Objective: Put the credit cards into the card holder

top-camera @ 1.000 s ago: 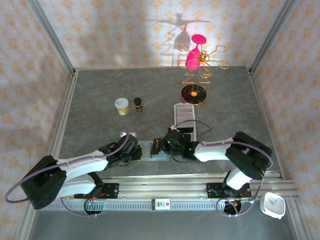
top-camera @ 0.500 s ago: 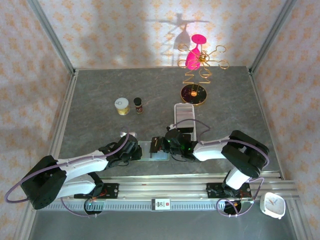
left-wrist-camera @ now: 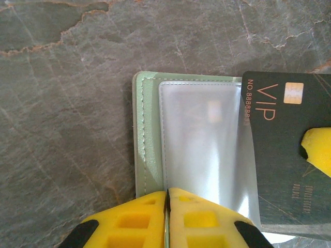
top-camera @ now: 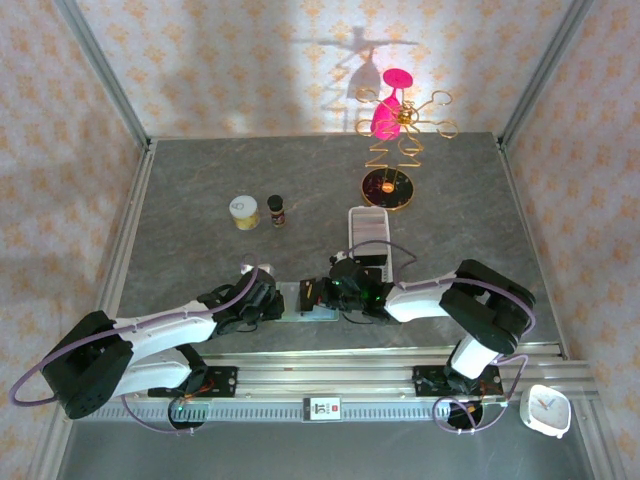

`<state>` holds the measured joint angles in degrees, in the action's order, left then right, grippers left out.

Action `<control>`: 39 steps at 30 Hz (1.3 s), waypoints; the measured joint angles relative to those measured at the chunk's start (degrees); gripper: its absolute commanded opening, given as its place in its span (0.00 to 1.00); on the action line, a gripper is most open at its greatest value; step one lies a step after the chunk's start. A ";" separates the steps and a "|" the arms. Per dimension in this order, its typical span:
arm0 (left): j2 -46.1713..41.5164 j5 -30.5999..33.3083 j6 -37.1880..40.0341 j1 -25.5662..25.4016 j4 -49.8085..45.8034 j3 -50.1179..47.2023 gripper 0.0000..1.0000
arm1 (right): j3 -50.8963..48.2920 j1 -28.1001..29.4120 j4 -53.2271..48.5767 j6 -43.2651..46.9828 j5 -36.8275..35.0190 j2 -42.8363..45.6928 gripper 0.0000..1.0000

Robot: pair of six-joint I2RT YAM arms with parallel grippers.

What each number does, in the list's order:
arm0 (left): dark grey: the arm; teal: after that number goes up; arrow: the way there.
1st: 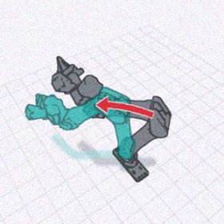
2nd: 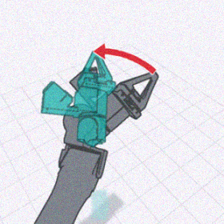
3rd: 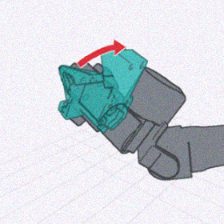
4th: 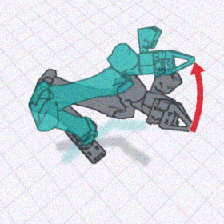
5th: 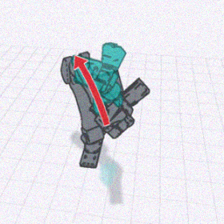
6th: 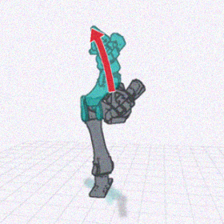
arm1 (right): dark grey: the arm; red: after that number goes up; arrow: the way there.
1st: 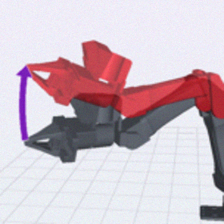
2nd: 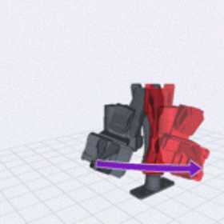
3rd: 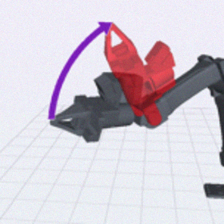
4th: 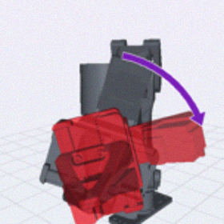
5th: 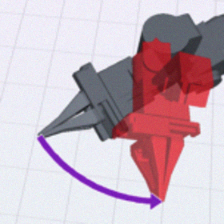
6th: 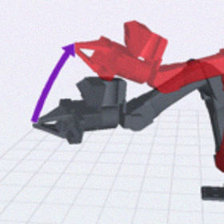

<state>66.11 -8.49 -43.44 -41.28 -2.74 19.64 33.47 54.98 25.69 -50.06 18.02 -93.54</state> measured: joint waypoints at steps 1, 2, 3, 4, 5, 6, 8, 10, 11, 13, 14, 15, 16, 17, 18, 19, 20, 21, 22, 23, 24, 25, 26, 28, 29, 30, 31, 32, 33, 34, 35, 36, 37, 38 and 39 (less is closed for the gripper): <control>0.00 0.00 0.00 0.00 0.00 0.00 0.12 | 0.00 0.00 -0.15 -0.35 0.00 0.00 0.00; 0.00 0.00 0.00 0.00 0.00 0.00 0.12 | 0.00 0.00 -0.28 -0.76 0.00 0.00 0.00; 0.00 0.00 0.00 0.00 0.00 0.00 0.12 | 0.00 0.00 -0.39 -1.05 -0.02 0.00 0.00; 0.00 0.00 0.00 0.00 0.00 0.00 0.12 | 0.00 0.00 -0.61 -1.49 -0.09 0.00 0.00; 0.00 0.00 0.00 0.00 0.00 0.00 0.12 | 0.00 0.07 -0.81 -1.86 -0.17 0.00 0.00; 0.00 0.00 0.00 0.00 0.00 0.00 0.12 | 0.00 0.11 -0.96 -2.10 -0.24 0.00 0.00; 0.00 0.00 0.00 0.00 0.00 0.00 0.12 | 0.00 0.11 -1.11 -2.54 -0.20 0.00 0.00; 0.00 0.00 0.00 0.00 0.00 0.00 0.12 | 0.02 0.15 -1.29 -2.73 -0.17 0.00 0.00; 0.00 0.00 0.00 0.00 0.00 0.00 0.12 | 0.07 0.17 -1.53 -2.71 -0.15 0.00 0.00; 0.00 0.00 0.00 0.00 0.00 0.00 0.12 | 0.20 0.26 -2.12 -2.64 -0.15 0.02 0.00; 0.00 0.00 0.00 0.00 0.00 0.00 0.12 | 0.26 0.26 -2.36 -2.64 -0.15 0.04 0.00; 0.00 0.00 0.00 0.00 0.00 0.00 0.12 | 0.26 0.26 -2.54 -2.64 -0.15 0.11 0.00; 0.00 0.00 0.00 0.00 0.00 0.00 0.12 | 0.26 0.26 -2.84 -2.64 -0.13 0.22 0.00; 0.00 0.00 0.00 0.00 0.00 0.00 0.12 | 0.26 0.33 -3.21 -2.64 -0.15 0.46 0.00; 0.00 0.00 0.00 0.00 0.00 0.00 0.12 | 0.26 0.37 -3.45 -2.64 -0.15 0.68 0.00; 0.00 0.00 0.00 0.00 0.00 0.00 0.12 | 0.26 0.48 -3.63 -2.64 -0.15 0.94 0.00; 0.00 0.00 0.00 0.00 0.00 0.00 0.12 | 0.26 0.50 -3.80 -2.62 -0.04 1.16 0.00; 0.00 0.00 0.00 0.00 0.00 0.00 0.12 | 0.26 0.55 -3.91 -2.62 0.00 1.22 0.00; 0.00 0.00 0.00 0.00 0.00 0.00 0.12 | 0.26 0.55 -4.17 -2.47 0.00 1.25 0.00; 0.00 0.00 0.00 0.00 0.00 0.00 0.12 | 0.26 0.55 -4.48 -2.38 0.00 1.25 0.00; 0.00 0.00 0.00 0.00 0.00 0.00 0.12 | 0.26 0.55 -4.59 -2.34 0.02 1.25 0.00; 0.00 0.00 0.00 0.00 0.00 0.00 0.12 | 0.26 0.55 -4.66 -2.23 0.07 1.25 0.00; 0.00 0.00 0.00 0.00 0.00 0.00 0.12 | 0.28 0.55 -4.66 -2.21 0.15 1.25 0.00; 0.00 0.00 0.00 0.00 0.00 0.00 0.12 | 0.28 0.52 -4.63 -2.21 0.57 1.18 0.00; 0.00 0.00 -0.02 0.00 0.00 0.00 0.12 | 0.42 0.52 -4.66 -2.19 0.92 1.05 0.00; 0.00 0.00 0.00 0.00 0.00 0.00 0.12 | 0.57 0.52 -4.63 -2.16 1.18 0.90 0.00; 0.00 0.00 -0.02 0.00 0.00 0.00 0.12 | 0.72 0.52 -4.50 -2.01 1.42 0.74 0.00; 0.00 0.00 0.00 0.00 0.00 0.00 0.12 | 0.79 0.52 -4.33 -1.92 1.60 0.61 0.00; 0.00 0.00 -0.02 0.00 0.00 0.00 0.12 | 0.85 0.52 -4.17 -1.79 1.77 0.52 0.00; 0.00 0.00 0.00 0.00 0.00 0.00 0.12 | 0.94 0.52 -4.09 -1.77 1.97 0.37 0.00; 0.00 0.00 -0.02 0.00 0.00 0.00 0.12 | 1.03 0.52 -4.00 -1.75 2.16 0.24 0.00; 0.00 0.00 0.00 0.00 0.00 0.00 0.12 | 1.14 0.52 -3.91 -1.68 2.23 0.13 0.00; 0.00 0.00 -0.02 0.00 0.00 0.00 0.12 | 1.27 0.52 -3.82 -1.53 2.40 -0.02 0.00; 0.00 0.00 0.00 0.00 0.00 0.00 0.12 | 1.49 0.52 -3.80 -1.36 2.51 -0.24 0.00; 0.00 0.00 0.00 0.00 0.00 0.00 0.12 | 1.70 0.52 -3.80 -1.31 2.60 -0.48 0.00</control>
<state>66.11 -8.49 -43.44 -41.28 -2.74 19.64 35.18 55.51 21.89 -51.37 20.62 -94.02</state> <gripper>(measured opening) 0.118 0.050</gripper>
